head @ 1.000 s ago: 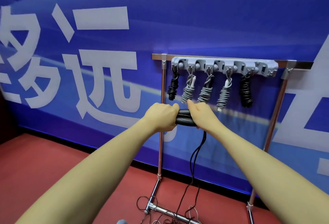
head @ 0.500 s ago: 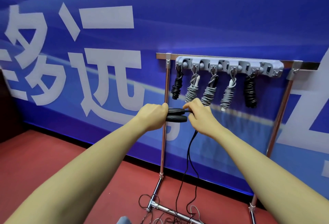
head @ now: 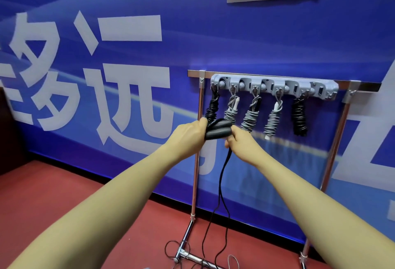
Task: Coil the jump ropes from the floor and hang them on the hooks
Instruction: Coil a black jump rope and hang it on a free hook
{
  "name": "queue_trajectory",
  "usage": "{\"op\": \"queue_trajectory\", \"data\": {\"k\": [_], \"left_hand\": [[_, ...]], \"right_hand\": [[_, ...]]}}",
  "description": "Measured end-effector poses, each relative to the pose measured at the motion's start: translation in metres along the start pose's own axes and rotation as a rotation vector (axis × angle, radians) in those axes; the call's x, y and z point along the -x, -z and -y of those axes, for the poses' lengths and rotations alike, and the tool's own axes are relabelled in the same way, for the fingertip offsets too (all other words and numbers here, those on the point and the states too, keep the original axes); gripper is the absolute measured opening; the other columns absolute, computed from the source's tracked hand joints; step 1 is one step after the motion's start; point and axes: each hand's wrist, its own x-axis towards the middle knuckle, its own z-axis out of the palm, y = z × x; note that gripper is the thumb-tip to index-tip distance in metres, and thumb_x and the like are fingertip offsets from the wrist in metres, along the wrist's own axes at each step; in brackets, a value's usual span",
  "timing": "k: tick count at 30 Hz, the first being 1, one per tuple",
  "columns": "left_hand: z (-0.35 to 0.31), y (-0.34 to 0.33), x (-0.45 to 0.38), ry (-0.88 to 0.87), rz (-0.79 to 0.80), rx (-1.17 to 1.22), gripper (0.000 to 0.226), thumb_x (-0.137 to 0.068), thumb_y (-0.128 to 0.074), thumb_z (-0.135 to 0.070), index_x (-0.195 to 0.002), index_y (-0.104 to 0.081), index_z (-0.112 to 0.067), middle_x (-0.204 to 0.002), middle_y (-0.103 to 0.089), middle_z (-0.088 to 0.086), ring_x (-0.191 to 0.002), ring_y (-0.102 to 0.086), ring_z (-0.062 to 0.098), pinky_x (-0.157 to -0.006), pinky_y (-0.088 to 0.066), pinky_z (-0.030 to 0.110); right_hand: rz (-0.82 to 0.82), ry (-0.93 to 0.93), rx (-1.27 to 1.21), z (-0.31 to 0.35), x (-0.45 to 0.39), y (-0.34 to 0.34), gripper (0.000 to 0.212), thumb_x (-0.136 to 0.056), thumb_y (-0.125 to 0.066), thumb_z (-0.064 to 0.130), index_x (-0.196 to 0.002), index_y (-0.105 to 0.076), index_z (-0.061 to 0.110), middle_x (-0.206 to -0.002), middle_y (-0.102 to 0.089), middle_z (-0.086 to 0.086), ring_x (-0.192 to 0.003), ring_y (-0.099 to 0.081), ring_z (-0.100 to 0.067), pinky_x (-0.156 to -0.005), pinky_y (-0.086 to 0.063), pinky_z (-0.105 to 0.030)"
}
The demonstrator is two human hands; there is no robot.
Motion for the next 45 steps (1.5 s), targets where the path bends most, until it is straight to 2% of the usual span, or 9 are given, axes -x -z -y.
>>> {"op": "queue_trajectory", "data": {"k": [11,15,22,27,30,34,39,43,45], "left_hand": [[-0.003,-0.011,-0.004,0.276,0.033,-0.104,0.011,-0.091,-0.042,0.0,-0.098,-0.042,-0.008,-0.077,-0.055,0.007,-0.06,-0.048,0.027,-0.052,-0.035,0.033],[0.001,-0.018,0.001,0.292,0.079,-0.147,0.013,-0.09,-0.047,-0.001,-0.096,-0.04,-0.009,-0.073,-0.05,0.005,-0.059,-0.05,0.024,-0.052,-0.037,0.031],[0.004,-0.014,0.001,0.178,0.167,-0.268,0.013,-0.092,-0.043,-0.005,-0.104,-0.046,-0.006,-0.078,-0.051,0.006,-0.065,-0.05,0.026,-0.056,-0.033,0.032],[0.006,-0.004,-0.005,0.01,0.194,-0.377,0.019,-0.092,-0.043,-0.003,-0.11,-0.045,-0.007,-0.093,-0.064,0.008,-0.08,-0.062,0.03,-0.058,-0.032,0.032],[0.004,-0.001,-0.004,-0.104,0.178,-0.391,0.021,-0.091,-0.041,-0.002,-0.111,-0.043,-0.008,-0.093,-0.063,0.009,-0.08,-0.062,0.033,-0.058,-0.032,0.032],[0.004,0.001,-0.001,-0.211,0.151,-0.304,0.015,-0.091,-0.043,-0.005,-0.106,-0.045,-0.007,-0.09,-0.062,0.009,-0.077,-0.06,0.035,-0.056,-0.032,0.033],[0.009,0.003,0.001,-0.497,-0.29,-0.147,0.006,-0.068,-0.056,-0.004,-0.072,-0.052,-0.007,-0.053,-0.051,0.004,-0.037,-0.048,0.026,-0.035,-0.023,0.021],[-0.004,0.013,0.001,-0.416,-0.422,0.024,0.008,-0.064,-0.057,-0.005,-0.071,-0.053,-0.006,-0.052,-0.051,0.003,-0.037,-0.046,0.025,-0.035,-0.02,0.02],[-0.013,0.015,-0.002,-0.323,-0.448,0.093,0.014,-0.065,-0.063,-0.001,-0.075,-0.053,-0.003,-0.054,-0.052,0.006,-0.037,-0.045,0.027,-0.036,-0.021,0.02]], "right_hand": [[0.106,0.026,-0.05,0.007,0.007,0.001,0.011,-0.081,-0.057,0.006,-0.076,-0.057,-0.004,-0.067,-0.058,-0.006,-0.061,-0.066,-0.013,-0.059,-0.047,-0.02],[0.094,0.069,0.27,0.005,0.006,0.002,0.006,-0.08,-0.056,0.013,-0.076,-0.057,0.008,-0.071,-0.062,-0.005,-0.067,-0.057,-0.02,-0.059,-0.045,-0.036],[-0.475,0.851,0.959,0.01,-0.002,0.008,0.023,-0.074,-0.04,0.002,-0.066,-0.058,0.013,-0.06,-0.05,-0.001,-0.05,-0.046,-0.022,-0.046,-0.022,-0.026],[-0.417,0.381,0.567,0.026,-0.004,0.011,0.013,-0.085,-0.057,0.011,-0.097,-0.058,0.013,-0.088,-0.062,-0.002,-0.075,-0.059,-0.029,-0.055,-0.033,-0.029],[-0.265,0.028,0.185,0.027,-0.014,0.015,0.017,-0.086,-0.067,0.032,-0.094,-0.057,0.02,-0.086,-0.06,0.003,-0.079,-0.057,-0.024,-0.065,-0.039,-0.032],[-0.183,-0.013,0.092,0.022,-0.024,0.027,0.027,-0.072,-0.08,0.041,-0.075,-0.06,0.023,-0.069,-0.052,0.011,-0.071,-0.052,-0.015,-0.064,-0.044,-0.033],[-0.048,-0.04,0.114,0.01,-0.023,0.03,0.028,-0.075,-0.076,0.042,-0.064,-0.062,0.021,-0.063,-0.058,0.008,-0.065,-0.053,-0.014,-0.064,-0.047,-0.034],[-0.034,-0.008,0.145,0.007,-0.018,0.025,0.023,-0.079,-0.056,-0.005,-0.064,-0.06,0.012,-0.061,-0.057,-0.003,-0.069,-0.059,-0.021,-0.057,-0.043,-0.031],[-0.04,-0.037,0.057,0.014,-0.011,0.024,0.029,-0.08,-0.044,-0.008,-0.061,-0.055,0.012,-0.06,-0.054,-0.002,-0.06,-0.051,-0.021,-0.052,-0.039,-0.024]]}}
